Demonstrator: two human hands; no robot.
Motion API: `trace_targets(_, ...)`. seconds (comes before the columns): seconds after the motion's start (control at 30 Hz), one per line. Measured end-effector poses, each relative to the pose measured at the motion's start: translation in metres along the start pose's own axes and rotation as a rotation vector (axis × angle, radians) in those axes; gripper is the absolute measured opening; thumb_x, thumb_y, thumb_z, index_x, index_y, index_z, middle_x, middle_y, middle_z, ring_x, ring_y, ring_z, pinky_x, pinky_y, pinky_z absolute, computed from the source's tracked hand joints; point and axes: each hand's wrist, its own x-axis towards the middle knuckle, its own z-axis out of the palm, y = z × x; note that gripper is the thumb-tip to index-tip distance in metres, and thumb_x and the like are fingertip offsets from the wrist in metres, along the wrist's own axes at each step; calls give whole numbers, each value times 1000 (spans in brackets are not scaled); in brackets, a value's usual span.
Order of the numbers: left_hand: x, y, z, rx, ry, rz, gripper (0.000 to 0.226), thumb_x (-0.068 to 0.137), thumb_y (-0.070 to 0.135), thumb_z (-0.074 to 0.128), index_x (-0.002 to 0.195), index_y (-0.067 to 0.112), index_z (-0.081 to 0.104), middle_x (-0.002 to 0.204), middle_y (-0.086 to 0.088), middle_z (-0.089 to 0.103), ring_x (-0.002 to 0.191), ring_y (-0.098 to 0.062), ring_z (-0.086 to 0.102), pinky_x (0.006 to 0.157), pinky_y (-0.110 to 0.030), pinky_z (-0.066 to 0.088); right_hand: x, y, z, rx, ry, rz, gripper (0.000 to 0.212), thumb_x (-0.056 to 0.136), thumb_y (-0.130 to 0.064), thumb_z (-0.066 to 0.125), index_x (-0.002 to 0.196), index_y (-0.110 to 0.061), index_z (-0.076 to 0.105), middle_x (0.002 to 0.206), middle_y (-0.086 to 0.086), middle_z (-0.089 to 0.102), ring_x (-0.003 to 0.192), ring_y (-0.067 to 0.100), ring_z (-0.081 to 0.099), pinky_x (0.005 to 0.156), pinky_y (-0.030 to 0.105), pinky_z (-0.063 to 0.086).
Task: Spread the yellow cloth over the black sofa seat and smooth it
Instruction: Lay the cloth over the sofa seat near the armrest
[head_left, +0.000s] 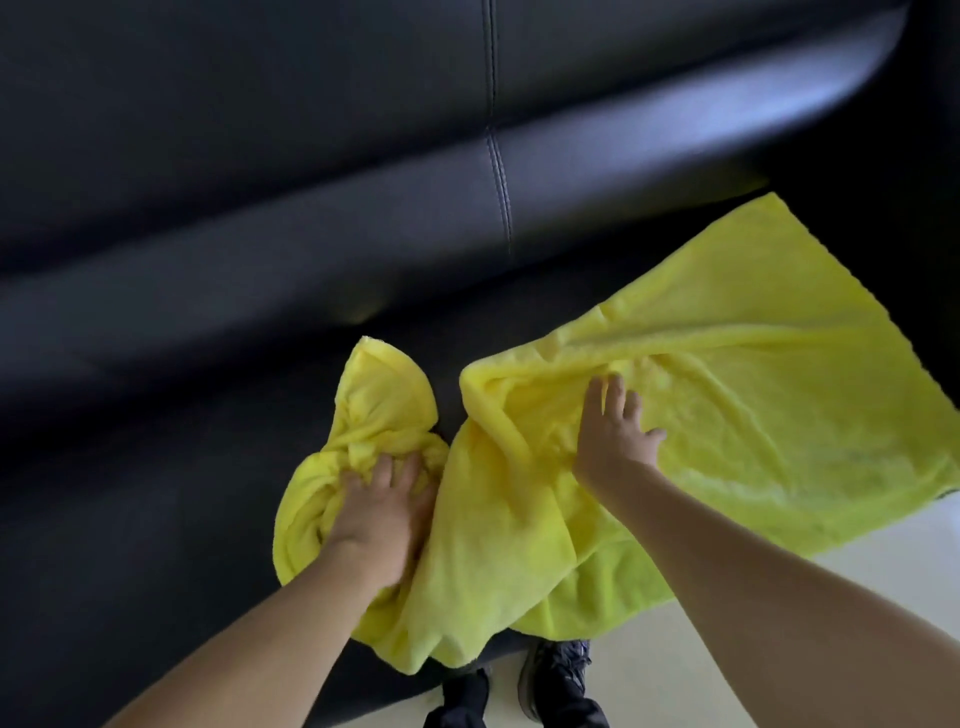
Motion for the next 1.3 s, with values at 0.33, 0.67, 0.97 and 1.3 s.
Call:
trace_targets(0.33, -8, -113, -11, -695, -346, -508, 53, 73, 51, 60, 114, 17, 66, 121, -2, 61, 107, -21, 58, 97, -39, 46, -4, 1, -3, 79, -132, -52, 90, 96, -16, 48, 150, -37, -21, 155, 7, -33, 146, 34, -18, 100, 58, 41)
trace_targets(0.67, -5, -7, -65, -652, -49, -202, 101, 75, 79, 49, 152, 28, 9, 156, -1, 12, 143, -28, 17, 110, -56, 22, -22, 27, -9, -11, -74, 9, 110, 88, -47, 63, 148, -31, -28, 155, 4, -34, 147, 30, -19, 110, 66, 16)
trace_targets(0.97, 32, -61, -54, -887, 225, -451, 28, 95, 16, 40, 94, 1, 63, 96, -18, 62, 92, -36, 60, 72, -36, 45, -20, 19, 12, 28, -182, 76, 109, 92, -34, 61, 145, -29, -34, 154, 4, -36, 147, 35, -13, 108, 63, 27)
trace_targets(1.3, 42, -14, -114, -653, 489, -341, 50, 91, 52, 42, 123, 15, 51, 119, -8, 57, 110, -31, 53, 90, -42, 42, -2, 23, -54, 184, -101, 23, 47, 89, -21, 47, 135, -14, 43, 139, 9, 41, 116, 30, 54, 78, 32, 46)
